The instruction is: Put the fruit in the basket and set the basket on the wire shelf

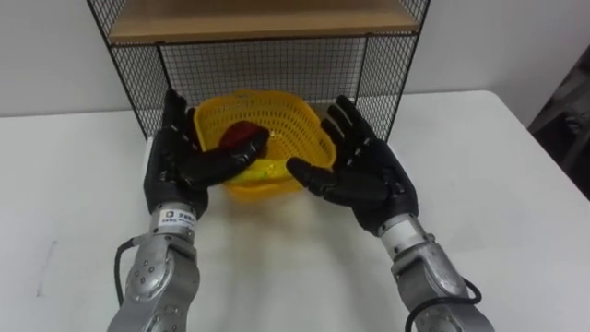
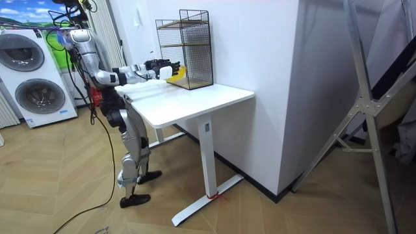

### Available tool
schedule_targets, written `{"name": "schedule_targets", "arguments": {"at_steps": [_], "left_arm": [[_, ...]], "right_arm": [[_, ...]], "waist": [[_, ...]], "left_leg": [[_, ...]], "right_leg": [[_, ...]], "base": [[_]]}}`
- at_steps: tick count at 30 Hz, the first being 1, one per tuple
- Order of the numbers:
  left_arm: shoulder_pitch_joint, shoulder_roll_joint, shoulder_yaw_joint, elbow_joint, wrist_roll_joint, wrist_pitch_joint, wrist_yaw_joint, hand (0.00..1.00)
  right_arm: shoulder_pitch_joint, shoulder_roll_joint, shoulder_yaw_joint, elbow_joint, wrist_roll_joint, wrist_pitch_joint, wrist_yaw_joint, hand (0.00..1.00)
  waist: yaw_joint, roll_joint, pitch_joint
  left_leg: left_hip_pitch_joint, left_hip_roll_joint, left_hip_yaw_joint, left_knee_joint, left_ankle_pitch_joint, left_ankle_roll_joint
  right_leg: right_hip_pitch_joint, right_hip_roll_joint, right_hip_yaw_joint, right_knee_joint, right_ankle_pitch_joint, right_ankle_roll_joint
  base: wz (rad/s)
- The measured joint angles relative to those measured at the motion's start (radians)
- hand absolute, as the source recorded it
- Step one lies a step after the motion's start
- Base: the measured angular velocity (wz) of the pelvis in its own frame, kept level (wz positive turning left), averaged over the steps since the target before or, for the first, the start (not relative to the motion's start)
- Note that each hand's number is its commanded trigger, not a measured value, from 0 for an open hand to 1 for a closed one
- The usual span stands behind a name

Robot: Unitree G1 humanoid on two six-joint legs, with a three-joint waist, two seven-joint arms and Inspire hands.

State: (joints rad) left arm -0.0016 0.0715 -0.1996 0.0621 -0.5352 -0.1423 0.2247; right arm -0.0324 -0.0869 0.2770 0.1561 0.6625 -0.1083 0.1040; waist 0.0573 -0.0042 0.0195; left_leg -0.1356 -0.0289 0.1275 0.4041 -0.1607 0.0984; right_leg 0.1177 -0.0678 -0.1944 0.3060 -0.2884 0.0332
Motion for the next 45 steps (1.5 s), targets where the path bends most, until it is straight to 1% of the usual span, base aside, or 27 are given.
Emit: {"name": "schedule_targets", "arguments": {"at_steps": [2,4,6,7,9,11,13,15,16,17,18,19,21,22,24,26,28,30,31,33,34,35,36,37,39,42,45], "left_arm": [[-0.014,0.000,0.000,0.023,0.000,0.012,0.001,0.00],[-0.033,-0.001,0.000,0.048,-0.002,0.017,0.001,0.00],[-0.081,0.000,0.010,0.083,-0.004,0.051,0.008,0.00],[-0.095,-0.001,0.012,0.092,-0.004,0.057,0.010,0.00],[-0.163,-0.003,0.021,0.141,-0.004,0.075,0.013,0.00],[-0.192,-0.003,0.023,0.162,-0.003,0.084,0.026,0.00],[-0.224,-0.002,0.020,0.197,-0.005,0.105,0.039,0.00],[-0.274,-0.003,0.022,0.257,-0.014,0.143,0.051,0.00],[-0.289,-0.003,0.023,0.275,-0.023,0.152,0.054,0.00],[-0.312,-0.005,0.033,0.295,-0.024,0.176,0.057,0.00],[-0.329,-0.010,0.041,0.311,-0.023,0.187,0.057,0.00],[-0.338,-0.011,0.042,0.319,-0.023,0.189,0.057,0.00],[-0.365,-0.014,0.062,0.328,-0.023,0.209,0.057,0.00],[-0.373,-0.015,0.067,0.332,-0.023,0.210,0.057,0.00],[-0.395,-0.013,0.078,0.340,-0.024,0.224,0.057,0.00],[-0.401,-0.013,0.079,0.341,-0.024,0.236,0.057,0.00],[-0.410,-0.013,0.080,0.341,-0.023,0.256,0.063,0.00],[-0.437,-0.017,0.085,0.363,-0.022,0.283,0.077,0.00],[-0.446,-0.020,0.090,0.371,-0.022,0.292,0.077,0.00],[-0.473,-0.034,0.115,0.378,-0.021,0.305,0.077,0.00],[-0.485,-0.035,0.123,0.390,-0.023,0.306,0.077,0.00],[-0.504,-0.039,0.130,0.415,-0.023,0.309,0.075,0.00],[-0.517,-0.039,0.136,0.445,-0.024,0.312,0.071,0.00],[-0.517,-0.037,0.140,0.454,-0.024,0.314,0.069,0.00],[-0.517,-0.040,0.138,0.490,-0.023,0.323,0.064,0.00],[-0.517,-0.040,0.141,0.517,-0.020,0.342,0.049,0.00],[-0.517,-0.037,0.147,0.529,-0.022,0.346,0.039,0.00]], "right_arm": [[-0.022,0.000,-0.005,0.013,0.008,0.001,-0.008,0.00],[-0.052,0.000,-0.020,0.033,0.016,0.008,-0.020,0.00],[-0.105,0.001,-0.031,0.051,0.033,0.036,-0.042,0.00],[-0.117,0.002,-0.032,0.053,0.033,0.041,-0.048,0.00],[-0.174,0.004,-0.038,0.085,0.034,0.046,-0.072,0.00],[-0.208,0.004,-0.038,0.112,0.041,0.048,-0.083,0.00],[-0.233,0.002,-0.036,0.137,0.045,0.065,-0.103,0.00],[-0.258,0.000,-0.036,0.174,0.049,0.092,-0.124,0.00],[-0.267,0.002,-0.036,0.188,0.050,0.096,-0.128,0.00],[-0.288,0.002,-0.037,0.218,0.059,0.109,-0.139,0.00],[-0.311,0.001,-0.039,0.243,0.068,0.126,-0.148,0.00],[-0.321,0.001,-0.044,0.252,0.080,0.130,-0.149,0.00],[-0.364,0.000,-0.049,0.266,0.088,0.150,-0.160,0.00],[-0.374,0.000,-0.050,0.266,0.088,0.154,-0.162,0.00],[-0.413,0.001,-0.055,0.267,0.089,0.154,-0.177,0.00],[-0.439,0.003,-0.061,0.267,0.094,0.155,-0.193,0.00],[-0.464,0.007,-0.065,0.273,0.110,0.155,-0.203,0.00],[-0.502,0.010,-0.075,0.333,0.111,0.155,-0.206,0.00],[-0.508,0.010,-0.079,0.354,0.111,0.157,-0.206,0.00],[-0.515,0.014,-0.090,0.395,0.110,0.182,-0.206,0.00],[-0.515,0.014,-0.095,0.403,0.112,0.190,-0.206,0.00],[-0.519,0.013,-0.103,0.429,0.120,0.201,-0.200,0.00],[-0.519,0.017,-0.104,0.457,0.120,0.210,-0.197,0.00],[-0.519,0.020,-0.104,0.470,0.119,0.216,-0.197,0.00],[-0.522,0.020,-0.103,0.519,0.119,0.233,-0.187,0.00],[-0.522,0.018,-0.105,0.544,0.114,0.240,-0.170,0.00],[-0.522,0.013,-0.105,0.553,0.110,0.243,-0.148,0.00]], "waist": [[0.000,0.003,0.0047],[0.000,0.004,0.0062],[-0.002,0.000,0.0082],[-0.002,0.000,0.0082],[-0.003,0.000,0.0085],[-0.004,-0.001,0.0084],[-0.007,-0.001,0.0084],[-0.014,-0.001,0.0081],[-0.014,-0.001,0.0080],[-0.014,-0.001,0.0080],[-0.017,-0.001,0.0080],[-0.018,-0.001,0.0080],[-0.023,-0.001,0.0079],[-0.024,-0.001,0.0079],[-0.024,0.000,0.0076],[-0.025,0.000,0.0071],[-0.025,0.001,0.0063],[-0.026,0.002,0.0060],[-0.027,0.002,0.0060],[-0.025,0.006,0.0042],[-0.026,0.008,0.0038],[-0.026,0.012,0.0012],[-0.025,0.015,0.0012],[-0.026,0.017,0.0000],[-0.035,0.024,0.0000],[-0.042,0.031,-0.0006],[-0.048,0.035,-0.0002]], "left_leg": [[0.005,-0.001,-0.001,-0.005,0.001,-0.002],[0.005,-0.002,-0.001,-0.015,0.007,-0.002],[0.006,-0.003,-0.001,-0.026,0.016,-0.003],[0.006,-0.003,-0.001,-0.029,0.018,-0.003],[0.008,-0.005,0.000,-0.034,0.018,-0.004],[0.014,-0.007,0.001,-0.036,0.019,-0.005],[0.022,-0.009,0.000,-0.043,0.019,-0.006],[0.026,-0.012,-0.010,-0.044,0.018,-0.008],[0.026,-0.012,-0.011,-0.044,0.018,-0.008],[0.026,-0.012,-0.012,-0.044,0.018,-0.009],[0.026,-0.013,-0.012,-0.044,0.018,-0.009],[0.026,-0.013,-0.013,-0.044,0.018,-0.009],[0.026,-0.014,-0.013,-0.045,0.018,-0.009],[0.026,-0.014,-0.013,-0.045,0.018,-0.009],[0.037,-0.017,-0.016,-0.052,0.018,-0.009],[0.049,-0.018,-0.017,-0.059,0.019,-0.009],[0.050,-0.019,-0.019,-0.059,0.020,-0.009],[0.056,-0.020,-0.021,-0.058,0.020,-0.008],[0.060,-0.020,-0.022,-0.059,0.020,-0.008],[0.063,-0.021,-0.023,-0.059,0.021,-0.007],[0.063,-0.021,-0.023,-0.060,0.022,-0.006],[0.066,-0.021,-0.023,-0.062,0.022,-0.006],[0.077,-0.022,-0.022,-0.065,0.023,-0.006],[0.080,-0.022,-0.023,-0.067,0.022,-0.005],[0.085,-0.022,-0.024,-0.067,0.023,-0.006],[0.084,-0.022,-0.030,-0.067,0.023,-0.006],[0.091,-0.023,-0.031,-0.067,0.023,-0.006]], "right_leg": [[0.004,-0.001,-0.001,-0.002,0.000,0.000],[0.005,0.000,-0.002,-0.015,0.004,0.000],[0.006,0.000,-0.004,-0.025,0.010,-0.004],[0.008,0.000,-0.006,-0.030,0.013,-0.005],[0.012,0.000,-0.011,-0.035,0.014,-0.006],[0.016,-0.002,-0.011,-0.040,0.015,-0.007],[0.029,-0.002,-0.018,-0.056,0.019,-0.008],[0.044,-0.001,-0.029,-0.071,0.023,-0.009],[0.044,-0.001,-0.029,-0.071,0.023,-0.009],[0.046,-0.001,-0.030,-0.069,0.024,-0.010],[0.047,-0.001,-0.032,-0.069,0.024,-0.011],[0.048,-0.002,-0.032,-0.069,0.024,-0.011],[0.048,-0.002,-0.032,-0.070,0.024,-0.011],[0.049,-0.002,-0.032,-0.070,0.024,-0.010],[0.060,-0.002,-0.034,-0.079,0.028,-0.009],[0.075,-0.002,-0.036,-0.092,0.034,-0.008],[0.078,-0.002,-0.037,-0.093,0.036,-0.007],[0.090,-0.001,-0.041,-0.100,0.039,-0.007],[0.095,-0.001,-0.043,-0.103,0.041,-0.006],[0.098,-0.001,-0.044,-0.103,0.041,-0.006],[0.098,-0.001,-0.045,-0.102,0.041,-0.006],[0.099,-0.001,-0.044,-0.102,0.042,-0.005],[0.109,-0.003,-0.044,-0.103,0.042,-0.005],[0.113,-0.003,-0.045,-0.103,0.042,-0.005],[0.120,-0.003,-0.054,-0.103,0.042,-0.004],[0.121,-0.001,-0.059,-0.103,0.043,-0.005],[0.128,-0.002,-0.058,-0.103,0.043,-0.005]], "base": [[0.00],[0.00],[0.00],[0.03],[0.04],[0.00],[0.06],[0.11],[0.06],[0.00],[0.00],[0.00],[0.00],[0.00],[0.00],[0.00],[0.00],[0.04],[0.04],[0.00],[0.00],[0.00],[0.00],[0.00],[0.04],[0.06],[0.01]]}}
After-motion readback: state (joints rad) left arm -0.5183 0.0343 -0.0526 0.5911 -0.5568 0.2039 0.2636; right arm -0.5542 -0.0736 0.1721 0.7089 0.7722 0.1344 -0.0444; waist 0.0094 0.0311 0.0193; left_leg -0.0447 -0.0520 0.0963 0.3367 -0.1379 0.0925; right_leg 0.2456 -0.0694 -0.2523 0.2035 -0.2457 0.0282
